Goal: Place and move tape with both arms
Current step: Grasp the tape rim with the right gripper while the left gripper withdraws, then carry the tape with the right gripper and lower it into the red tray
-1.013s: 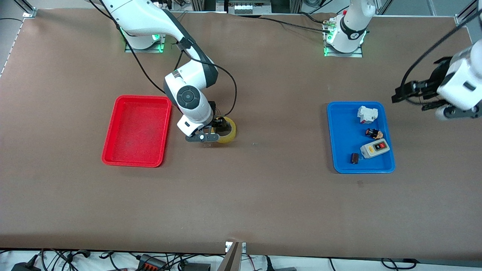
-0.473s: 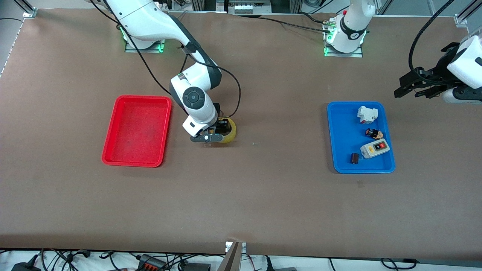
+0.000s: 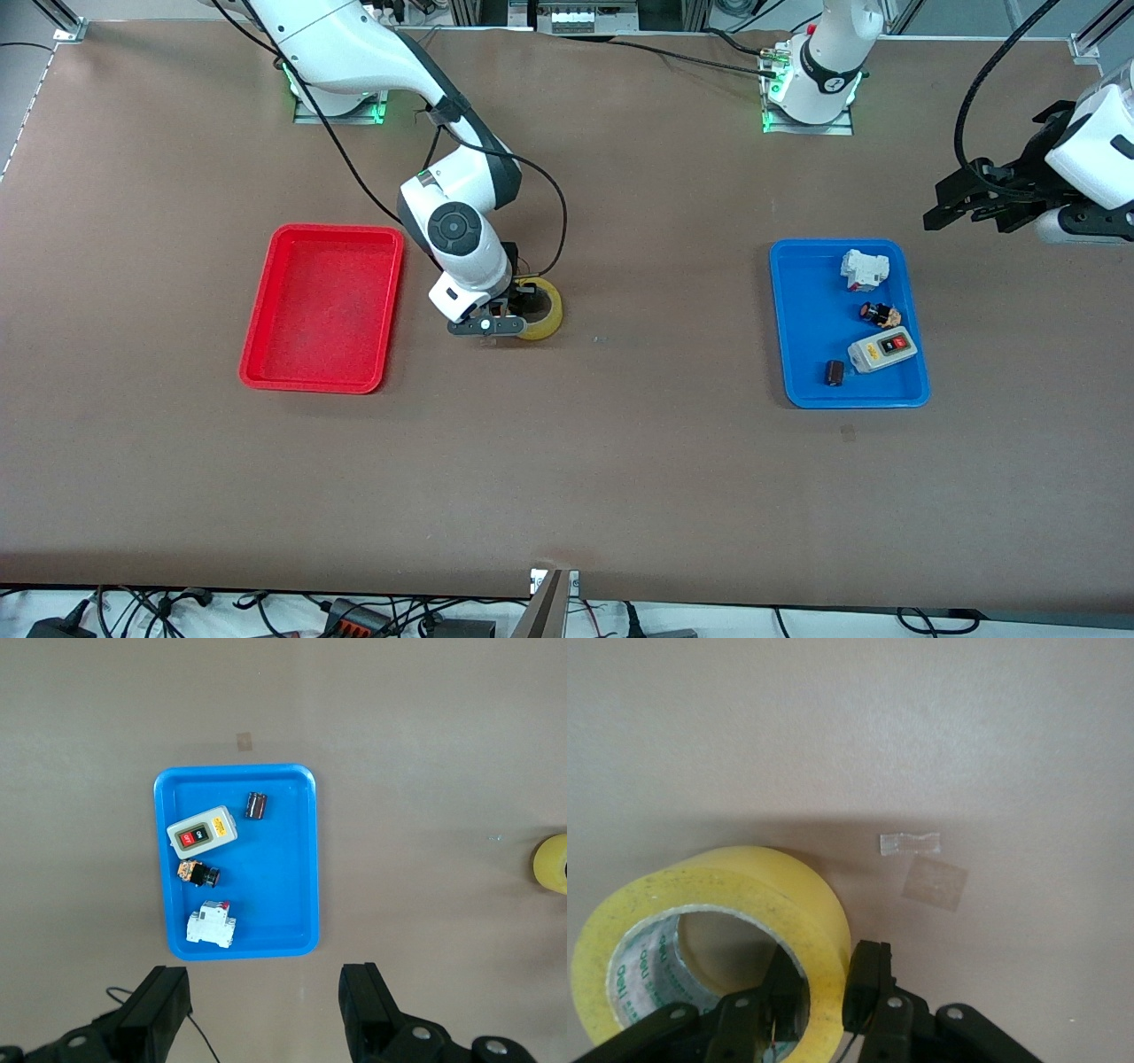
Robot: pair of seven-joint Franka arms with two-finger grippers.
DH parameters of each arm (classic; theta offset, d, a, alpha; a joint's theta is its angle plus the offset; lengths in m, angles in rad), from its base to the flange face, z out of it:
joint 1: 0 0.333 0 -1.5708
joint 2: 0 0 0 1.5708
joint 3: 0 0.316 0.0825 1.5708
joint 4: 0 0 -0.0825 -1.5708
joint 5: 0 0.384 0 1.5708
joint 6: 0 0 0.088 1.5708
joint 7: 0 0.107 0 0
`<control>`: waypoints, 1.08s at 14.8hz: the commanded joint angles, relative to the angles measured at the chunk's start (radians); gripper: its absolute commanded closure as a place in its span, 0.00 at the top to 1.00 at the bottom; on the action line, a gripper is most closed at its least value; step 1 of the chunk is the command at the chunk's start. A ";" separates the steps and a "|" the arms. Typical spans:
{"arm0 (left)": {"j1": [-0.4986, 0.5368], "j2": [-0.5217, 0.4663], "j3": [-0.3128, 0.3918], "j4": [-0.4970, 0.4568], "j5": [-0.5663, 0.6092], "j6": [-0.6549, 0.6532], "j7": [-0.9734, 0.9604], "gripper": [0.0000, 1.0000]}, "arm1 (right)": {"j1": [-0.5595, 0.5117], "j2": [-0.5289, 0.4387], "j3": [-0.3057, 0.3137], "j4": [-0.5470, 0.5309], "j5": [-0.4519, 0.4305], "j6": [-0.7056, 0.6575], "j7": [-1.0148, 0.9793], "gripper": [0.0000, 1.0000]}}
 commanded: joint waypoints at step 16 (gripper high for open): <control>0.025 0.005 0.008 0.002 0.019 -0.047 0.143 1.00 | -0.368 -0.478 -0.107 -0.387 -0.004 -0.239 -0.480 0.01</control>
